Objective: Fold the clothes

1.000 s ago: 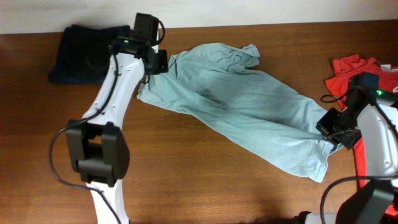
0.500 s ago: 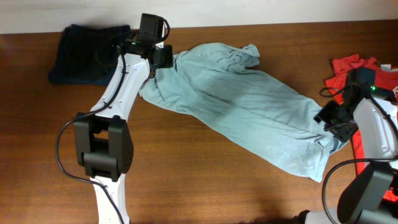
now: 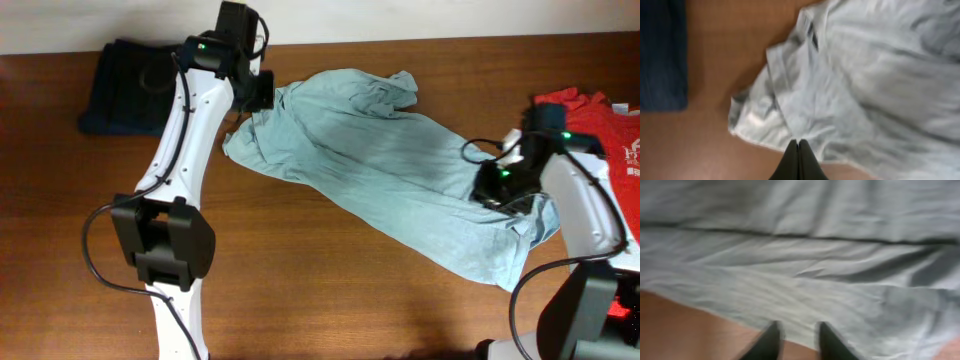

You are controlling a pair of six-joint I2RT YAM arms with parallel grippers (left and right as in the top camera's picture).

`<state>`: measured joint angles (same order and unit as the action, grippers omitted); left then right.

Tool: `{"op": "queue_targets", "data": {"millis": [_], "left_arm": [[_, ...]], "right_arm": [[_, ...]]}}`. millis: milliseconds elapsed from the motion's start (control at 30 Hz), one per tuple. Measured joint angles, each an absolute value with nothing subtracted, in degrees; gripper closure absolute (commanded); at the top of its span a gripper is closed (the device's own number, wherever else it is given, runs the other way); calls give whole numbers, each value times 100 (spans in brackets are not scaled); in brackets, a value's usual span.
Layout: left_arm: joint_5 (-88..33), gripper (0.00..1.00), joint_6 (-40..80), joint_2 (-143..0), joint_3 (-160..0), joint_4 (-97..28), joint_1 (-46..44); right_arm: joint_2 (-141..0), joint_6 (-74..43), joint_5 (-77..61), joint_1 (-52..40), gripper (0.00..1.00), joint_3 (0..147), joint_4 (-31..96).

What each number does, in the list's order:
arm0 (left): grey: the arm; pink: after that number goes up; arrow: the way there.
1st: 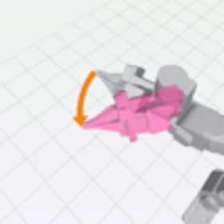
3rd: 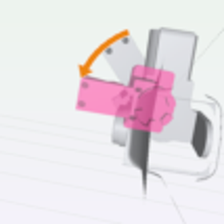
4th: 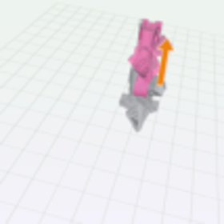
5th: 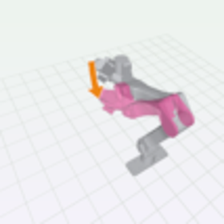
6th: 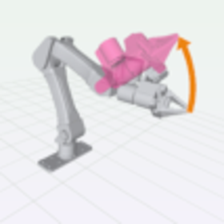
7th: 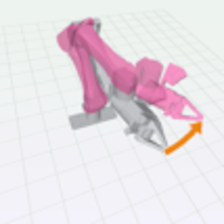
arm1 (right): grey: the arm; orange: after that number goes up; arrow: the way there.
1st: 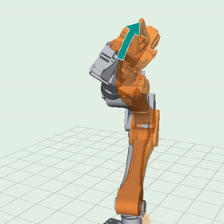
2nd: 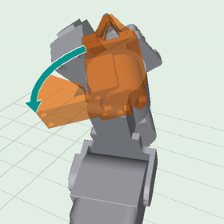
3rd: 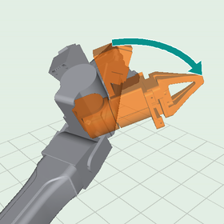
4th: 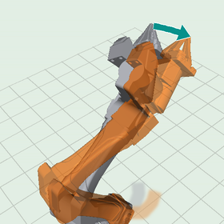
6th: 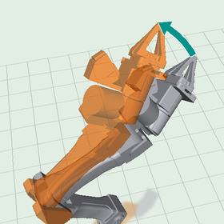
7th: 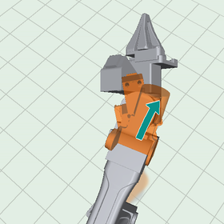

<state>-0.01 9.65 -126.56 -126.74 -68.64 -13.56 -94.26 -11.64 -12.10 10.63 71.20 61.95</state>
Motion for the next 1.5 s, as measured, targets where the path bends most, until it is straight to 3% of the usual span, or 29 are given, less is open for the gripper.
{"op": "queue_targets", "data": {"millis": [400, 600, 1500], "left_arm": [[211, 99, 965, -13734, -12648, -7247, -1354], [464, 99, 965, -13861, -12648, -7177, -1323], [965, 99, 965, -14368, -12418, -6455, -1015]], "right_arm": [[-9426, -1133, -1083, 556, 83, 7122, 6217], [-9426, -1114, -1041, 556, 90, 7122, 6215], [-9533, -1114, -1044, 556, 90, 7100, 6169]]}}
